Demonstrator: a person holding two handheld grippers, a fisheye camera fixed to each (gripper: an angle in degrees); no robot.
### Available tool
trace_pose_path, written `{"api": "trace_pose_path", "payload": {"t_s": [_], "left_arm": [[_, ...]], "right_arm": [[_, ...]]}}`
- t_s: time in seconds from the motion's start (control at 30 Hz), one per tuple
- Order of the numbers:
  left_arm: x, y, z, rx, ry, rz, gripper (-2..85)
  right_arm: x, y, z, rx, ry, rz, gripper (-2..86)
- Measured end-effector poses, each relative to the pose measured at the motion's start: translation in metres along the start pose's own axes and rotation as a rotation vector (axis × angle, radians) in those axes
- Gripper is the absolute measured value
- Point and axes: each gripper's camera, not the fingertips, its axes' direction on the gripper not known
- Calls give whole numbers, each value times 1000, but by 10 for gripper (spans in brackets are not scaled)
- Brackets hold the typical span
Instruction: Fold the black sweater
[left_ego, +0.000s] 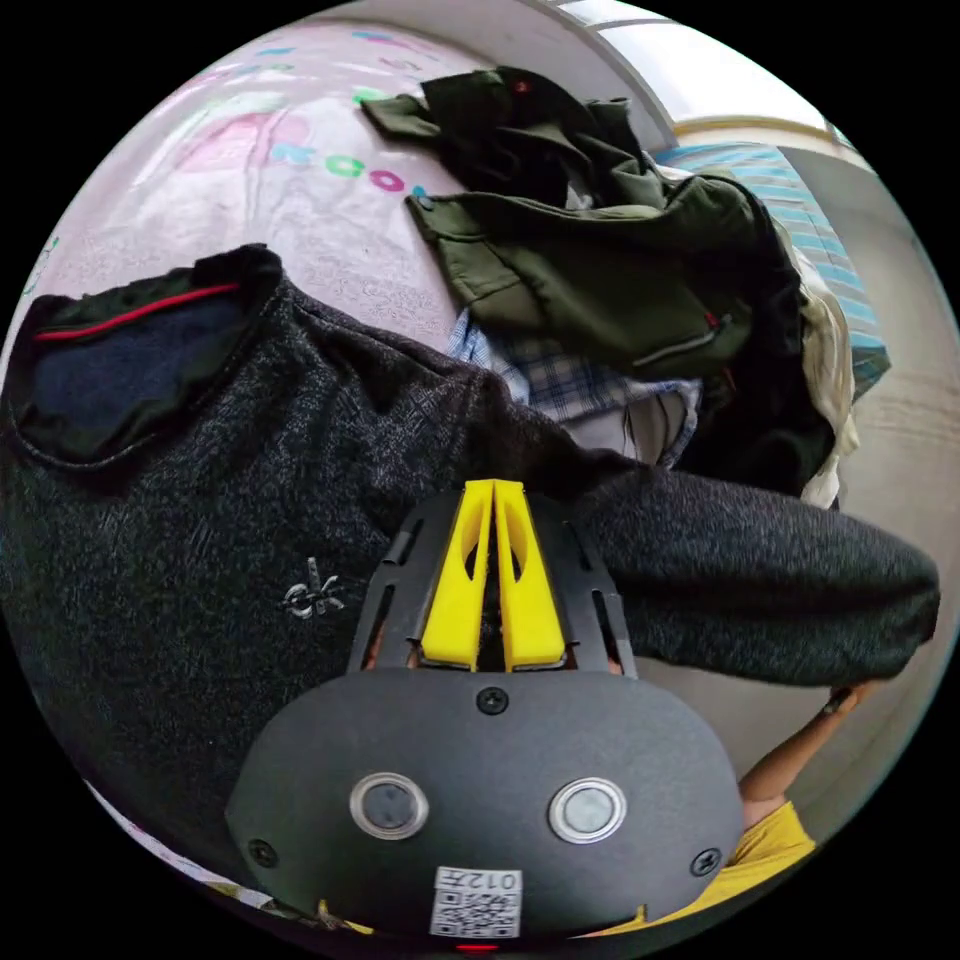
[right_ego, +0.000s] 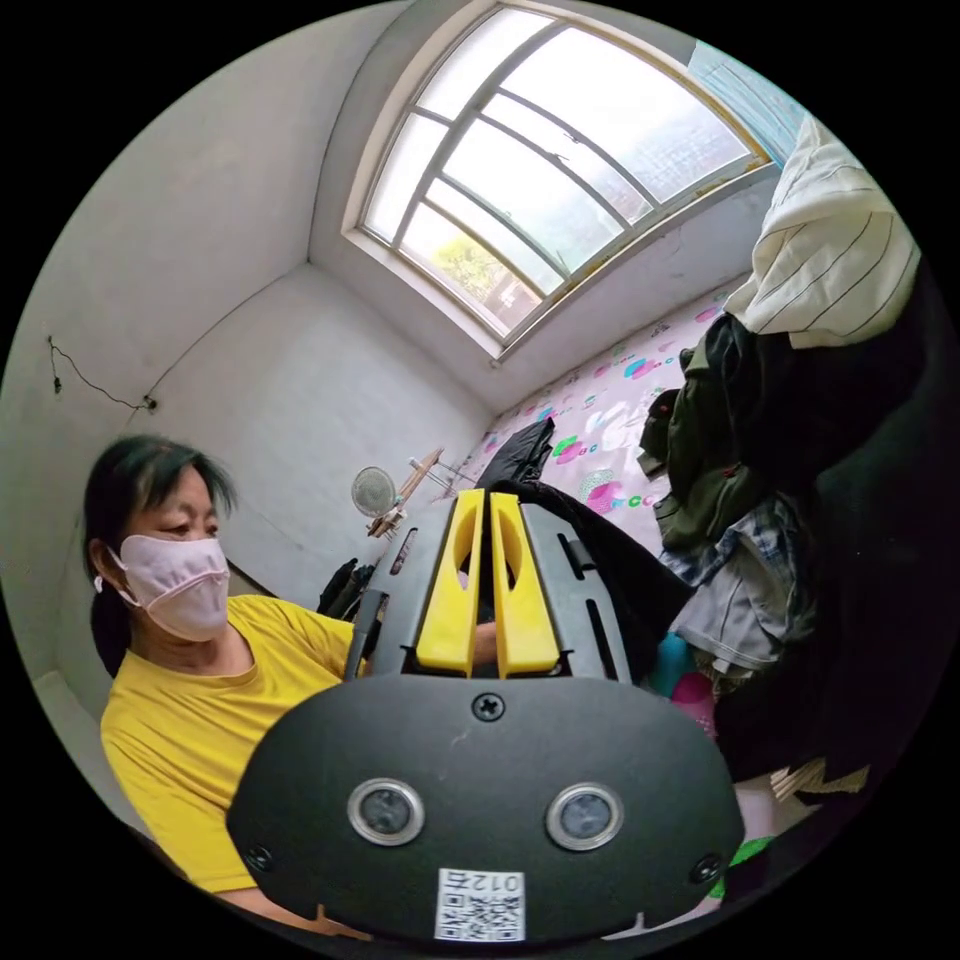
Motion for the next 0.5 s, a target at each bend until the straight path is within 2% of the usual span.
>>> {"api": "trace_pose_path", "payload": {"t_s": [0.1, 0.27, 0.33, 0.5], "left_arm": [[9, -28, 12, -105, 68, 47, 4], [30, -58, 26, -248, 13, 118, 4], [23, -60, 14, -242, 86, 96, 4], [-14, -47, -64, -95, 307, 143, 5]], "right_arm": [[2, -2, 15, -11, -51, -20, 7], [25, -4, 56, -46, -113, 2, 6], [44, -6, 83, -63, -136, 20, 6], [72, -15, 169, -154, -184, -3, 7]]}}
